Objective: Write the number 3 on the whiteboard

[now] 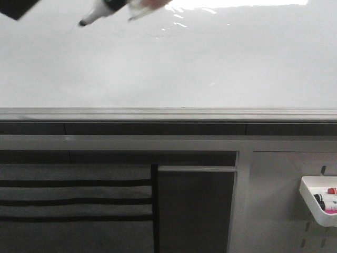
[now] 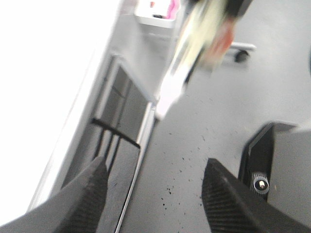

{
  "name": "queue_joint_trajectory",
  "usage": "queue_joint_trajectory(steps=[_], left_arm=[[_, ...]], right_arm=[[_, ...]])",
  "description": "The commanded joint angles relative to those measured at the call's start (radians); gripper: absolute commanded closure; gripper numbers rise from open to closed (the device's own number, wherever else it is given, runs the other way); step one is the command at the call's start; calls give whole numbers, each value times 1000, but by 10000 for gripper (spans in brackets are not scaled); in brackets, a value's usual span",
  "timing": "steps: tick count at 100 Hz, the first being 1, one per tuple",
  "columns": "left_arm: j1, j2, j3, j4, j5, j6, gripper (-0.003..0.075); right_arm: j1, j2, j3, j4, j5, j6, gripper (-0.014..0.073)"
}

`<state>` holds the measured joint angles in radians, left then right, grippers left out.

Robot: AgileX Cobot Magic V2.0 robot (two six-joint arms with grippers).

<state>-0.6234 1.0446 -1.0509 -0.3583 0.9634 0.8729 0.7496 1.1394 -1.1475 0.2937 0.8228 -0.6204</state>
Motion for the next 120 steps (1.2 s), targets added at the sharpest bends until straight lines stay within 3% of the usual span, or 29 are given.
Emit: queue_joint_trajectory(steps=[1,26,53,70,105,120], left_arm=[[71,-69,-35,-35,-46,-82,321],[241,-248,104,-43,-110,-233,341],[281,-353,254,-92,-217,-248,386],[281,-351,254,-92,-215,-248,417],[281,-349,254,-92,-208,-248,488],[281,-349,254,-92,-208,-248,517]], right_arm=[[-48,-85,-10,-55,-43,75,660],[-261,-305,225,-81,-188,278,660],[-279,-388,426,-11,-398,303,660],[-279,-239,310,37,-342,303,660],[-279,191,-126,37,-100,303,660],[-279,320,-270,31,-110,301,660]])
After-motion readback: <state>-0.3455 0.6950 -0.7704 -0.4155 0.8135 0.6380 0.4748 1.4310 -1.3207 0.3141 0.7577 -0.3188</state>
